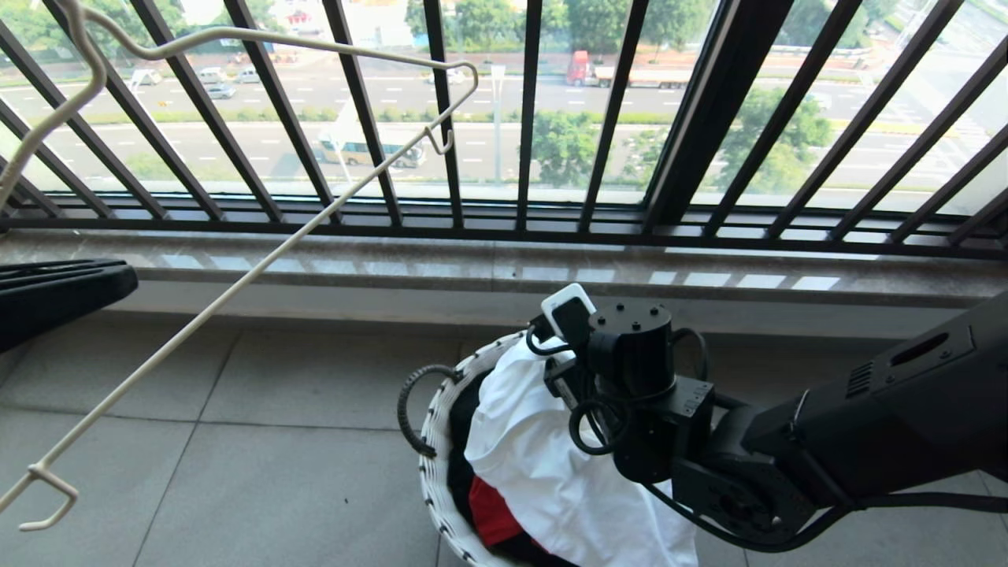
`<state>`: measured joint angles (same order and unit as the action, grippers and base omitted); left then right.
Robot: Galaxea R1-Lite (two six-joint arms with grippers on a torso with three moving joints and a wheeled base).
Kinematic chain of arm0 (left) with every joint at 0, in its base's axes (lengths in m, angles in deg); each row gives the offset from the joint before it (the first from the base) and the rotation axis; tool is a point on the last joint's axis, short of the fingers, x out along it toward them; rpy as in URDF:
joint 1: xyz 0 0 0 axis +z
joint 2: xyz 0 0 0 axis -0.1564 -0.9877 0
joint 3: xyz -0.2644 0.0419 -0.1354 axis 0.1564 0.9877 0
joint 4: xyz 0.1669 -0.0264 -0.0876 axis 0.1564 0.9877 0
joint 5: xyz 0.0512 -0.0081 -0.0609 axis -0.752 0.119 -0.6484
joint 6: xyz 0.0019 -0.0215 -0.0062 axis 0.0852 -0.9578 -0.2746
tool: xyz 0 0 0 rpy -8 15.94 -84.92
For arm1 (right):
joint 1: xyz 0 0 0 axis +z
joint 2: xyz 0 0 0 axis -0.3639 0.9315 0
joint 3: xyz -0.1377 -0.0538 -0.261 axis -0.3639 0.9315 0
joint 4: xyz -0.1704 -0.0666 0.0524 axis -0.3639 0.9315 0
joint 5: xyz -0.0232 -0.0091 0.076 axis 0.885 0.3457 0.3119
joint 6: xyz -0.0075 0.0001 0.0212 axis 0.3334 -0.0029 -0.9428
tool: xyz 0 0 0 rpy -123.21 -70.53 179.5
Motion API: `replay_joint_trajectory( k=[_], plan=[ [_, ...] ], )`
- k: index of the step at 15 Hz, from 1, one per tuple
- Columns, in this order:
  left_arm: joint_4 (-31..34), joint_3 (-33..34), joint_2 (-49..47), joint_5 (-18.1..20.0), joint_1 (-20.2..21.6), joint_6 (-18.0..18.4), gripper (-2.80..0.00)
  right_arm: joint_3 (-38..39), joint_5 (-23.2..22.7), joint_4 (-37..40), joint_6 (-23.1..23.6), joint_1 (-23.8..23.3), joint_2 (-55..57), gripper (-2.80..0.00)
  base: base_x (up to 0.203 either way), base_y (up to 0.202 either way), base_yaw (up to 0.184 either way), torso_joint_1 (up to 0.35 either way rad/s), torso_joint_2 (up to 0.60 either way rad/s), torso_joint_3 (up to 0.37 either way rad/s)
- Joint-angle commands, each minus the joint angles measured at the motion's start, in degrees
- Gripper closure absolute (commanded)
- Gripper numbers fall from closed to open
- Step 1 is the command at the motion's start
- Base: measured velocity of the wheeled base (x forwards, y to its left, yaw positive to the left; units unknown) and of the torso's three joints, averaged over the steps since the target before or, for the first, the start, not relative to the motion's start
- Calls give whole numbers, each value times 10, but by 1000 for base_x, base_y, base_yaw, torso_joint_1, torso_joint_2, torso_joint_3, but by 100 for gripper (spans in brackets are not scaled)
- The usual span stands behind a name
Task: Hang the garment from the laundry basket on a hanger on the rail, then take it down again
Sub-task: Pick up clothes from the basket
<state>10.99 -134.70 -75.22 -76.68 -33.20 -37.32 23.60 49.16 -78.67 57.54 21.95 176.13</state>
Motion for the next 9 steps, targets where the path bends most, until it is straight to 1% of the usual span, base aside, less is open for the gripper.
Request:
replay_joint_trajectory(
  k=[1, 9],
  plan=[
    [0, 1, -1, 0, 0, 0, 0, 1, 2, -18, 12, -10, 7, -280, 0, 0, 0, 0, 0, 0],
    [0, 3, 1, 4, 0, 0, 0, -6, -26, -20, 14, -22, 5, -280, 0, 0, 0, 0, 0, 0]
  ],
)
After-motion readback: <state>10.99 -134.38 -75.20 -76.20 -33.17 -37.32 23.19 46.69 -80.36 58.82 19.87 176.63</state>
